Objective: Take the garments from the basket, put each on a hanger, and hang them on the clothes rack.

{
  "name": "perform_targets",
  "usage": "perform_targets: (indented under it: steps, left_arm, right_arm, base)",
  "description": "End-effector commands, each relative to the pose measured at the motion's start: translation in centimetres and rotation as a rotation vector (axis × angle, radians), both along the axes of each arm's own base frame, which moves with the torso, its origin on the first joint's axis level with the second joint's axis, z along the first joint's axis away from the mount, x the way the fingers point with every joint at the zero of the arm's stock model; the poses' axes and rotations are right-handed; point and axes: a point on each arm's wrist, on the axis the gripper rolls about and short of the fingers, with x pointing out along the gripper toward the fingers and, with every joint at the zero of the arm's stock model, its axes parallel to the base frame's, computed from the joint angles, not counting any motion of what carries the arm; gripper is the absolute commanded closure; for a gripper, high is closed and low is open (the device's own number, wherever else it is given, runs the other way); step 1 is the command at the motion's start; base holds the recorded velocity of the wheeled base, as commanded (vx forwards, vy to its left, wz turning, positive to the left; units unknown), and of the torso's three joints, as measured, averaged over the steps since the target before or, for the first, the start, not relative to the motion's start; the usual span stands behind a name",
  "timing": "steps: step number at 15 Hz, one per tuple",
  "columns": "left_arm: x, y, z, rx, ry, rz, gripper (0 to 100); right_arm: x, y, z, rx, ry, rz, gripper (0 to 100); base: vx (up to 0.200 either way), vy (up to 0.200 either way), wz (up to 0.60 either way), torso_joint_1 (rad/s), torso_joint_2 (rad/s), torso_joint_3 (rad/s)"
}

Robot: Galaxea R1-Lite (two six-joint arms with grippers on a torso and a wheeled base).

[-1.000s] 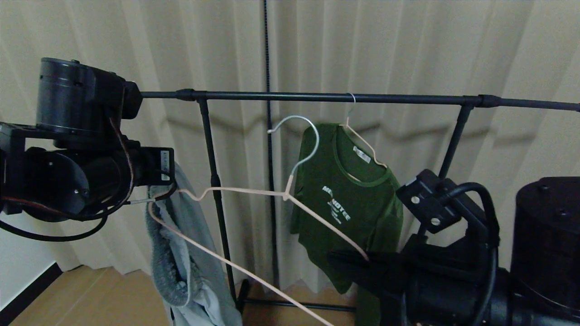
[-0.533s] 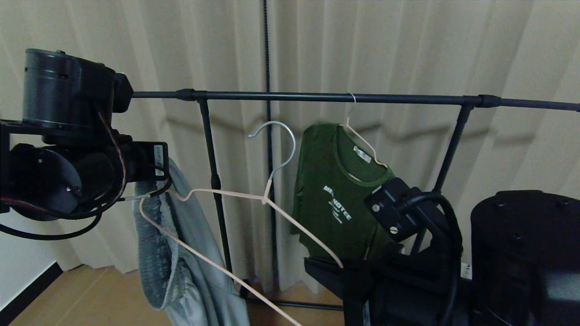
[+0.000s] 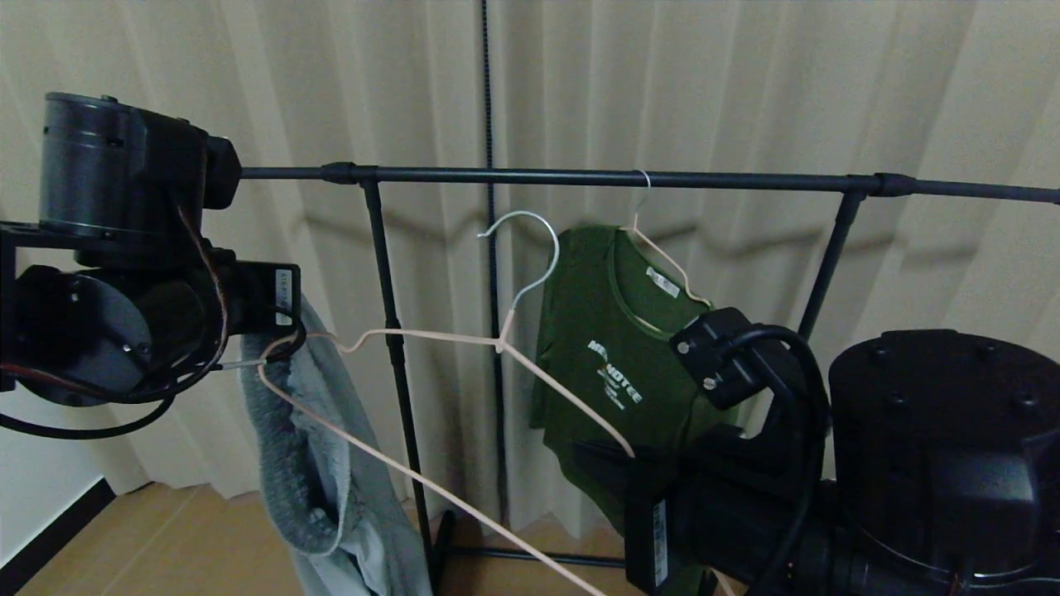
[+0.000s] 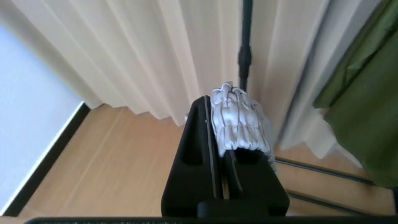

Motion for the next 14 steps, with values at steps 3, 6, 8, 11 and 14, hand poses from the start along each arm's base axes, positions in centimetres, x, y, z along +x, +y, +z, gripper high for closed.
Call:
perform_targets:
  steps: [3,6,8,11,14]
  left_arm:
    - [-0.5,0.1,-0.4,0.041,0.022,-0.016,100]
    - [-1.2,0.4,-0.7,0.089,0.044,-0.035,100]
    - [-1.7,0.3,-1.0,0.114,0.057,-0.058,100]
    - [-3.2,-0.6,-1.9,0.146,0.083,-0.128,100]
    - [-3.9,-1.5,-2.7,0.180,0.096,-0.136,100]
  right_arm:
    - [1.4,-0.7,0.0,-0.001,0.000,-0.058,100]
    - [2.1,-0.9,-0.1,-0.001,0.000,-0.086,100]
    - [2.3,-0.7,-0.1,-0.001,0.000,-0.087,100]
    - [2.5,-0.6,0.2,0.005,-0.007,-0.089,100]
    - [2.6,-0.7,0.1,0.001,-0.005,-0.095,100]
  base:
    - [0.000,0.000,0.00,0.000,0.00,0.000]
    - [0.000,0.000,0.00,0.000,0.00,0.000]
    - [0.000,0.000,0.00,0.000,0.00,0.000]
    - [0.000,0.000,0.00,0.000,0.00,0.000]
    - [0.000,0.000,0.00,0.000,0.00,0.000]
